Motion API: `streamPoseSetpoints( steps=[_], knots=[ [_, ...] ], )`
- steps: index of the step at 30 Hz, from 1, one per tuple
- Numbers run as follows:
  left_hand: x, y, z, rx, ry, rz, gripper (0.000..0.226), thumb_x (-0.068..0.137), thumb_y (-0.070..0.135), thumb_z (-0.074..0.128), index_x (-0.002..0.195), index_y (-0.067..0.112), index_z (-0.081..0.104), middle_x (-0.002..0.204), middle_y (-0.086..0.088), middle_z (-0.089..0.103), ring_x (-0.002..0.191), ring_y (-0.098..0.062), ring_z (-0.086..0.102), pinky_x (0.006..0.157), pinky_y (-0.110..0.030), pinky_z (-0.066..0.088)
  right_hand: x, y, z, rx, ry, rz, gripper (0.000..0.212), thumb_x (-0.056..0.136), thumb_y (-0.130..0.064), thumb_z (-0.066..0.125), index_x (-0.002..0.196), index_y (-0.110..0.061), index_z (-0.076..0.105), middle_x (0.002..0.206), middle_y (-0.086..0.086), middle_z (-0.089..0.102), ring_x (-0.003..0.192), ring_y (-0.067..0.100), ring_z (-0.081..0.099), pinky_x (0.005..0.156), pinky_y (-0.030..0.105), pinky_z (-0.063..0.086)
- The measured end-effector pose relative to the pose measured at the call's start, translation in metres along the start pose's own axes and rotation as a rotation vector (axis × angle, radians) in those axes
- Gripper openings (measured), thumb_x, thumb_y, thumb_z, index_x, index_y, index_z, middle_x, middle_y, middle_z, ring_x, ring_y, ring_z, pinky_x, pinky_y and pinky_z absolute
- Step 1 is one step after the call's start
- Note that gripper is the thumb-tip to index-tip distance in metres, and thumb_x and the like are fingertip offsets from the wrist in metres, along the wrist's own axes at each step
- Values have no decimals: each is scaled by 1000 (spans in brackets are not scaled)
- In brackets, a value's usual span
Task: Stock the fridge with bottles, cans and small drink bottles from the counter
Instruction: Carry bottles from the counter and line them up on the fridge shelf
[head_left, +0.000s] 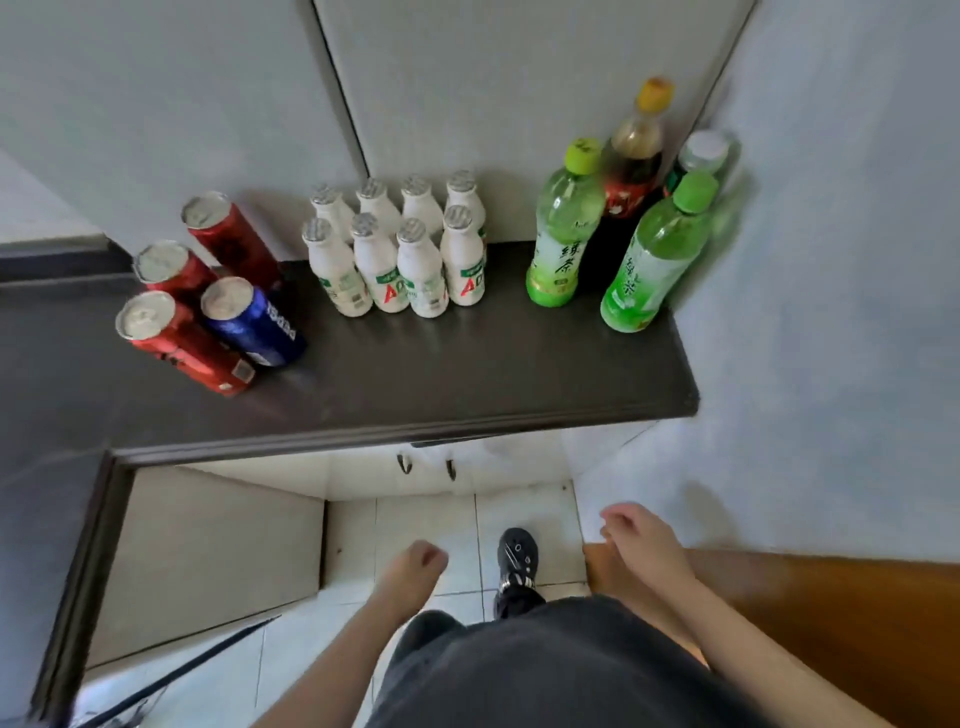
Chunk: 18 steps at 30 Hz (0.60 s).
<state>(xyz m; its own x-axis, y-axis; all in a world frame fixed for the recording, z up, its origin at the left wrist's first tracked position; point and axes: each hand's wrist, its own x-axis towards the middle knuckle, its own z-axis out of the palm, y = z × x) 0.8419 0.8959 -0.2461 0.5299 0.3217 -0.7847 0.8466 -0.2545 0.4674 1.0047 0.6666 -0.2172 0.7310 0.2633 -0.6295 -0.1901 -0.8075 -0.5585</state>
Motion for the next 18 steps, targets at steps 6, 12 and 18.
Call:
streamPoseSetpoints(
  steps=[6,12,18],
  knots=[
    [-4,150,-39,-268,129,357,17,99,26,44,95,29,60,98,8,67,86,-6,62,68,-11,43,29,-72,-44,203,419,-275,17,95,-15,50,106,-22,60,103,-9,61,94,9,57,74,7,39],
    [-4,256,-79,-432,467,771,18,93,30,47,103,32,61,97,15,64,91,2,58,77,-8,42,42,-141,-95,350,819,-530,37,85,-10,56,120,-3,49,111,1,50,104,19,52,86,34,48],
    [22,328,-103,-308,637,971,39,91,38,46,127,24,45,126,5,46,120,-7,44,102,-27,38,67,-192,-131,388,911,-581,58,85,-22,57,131,9,39,131,19,45,123,34,45,106,43,36]
  ],
)
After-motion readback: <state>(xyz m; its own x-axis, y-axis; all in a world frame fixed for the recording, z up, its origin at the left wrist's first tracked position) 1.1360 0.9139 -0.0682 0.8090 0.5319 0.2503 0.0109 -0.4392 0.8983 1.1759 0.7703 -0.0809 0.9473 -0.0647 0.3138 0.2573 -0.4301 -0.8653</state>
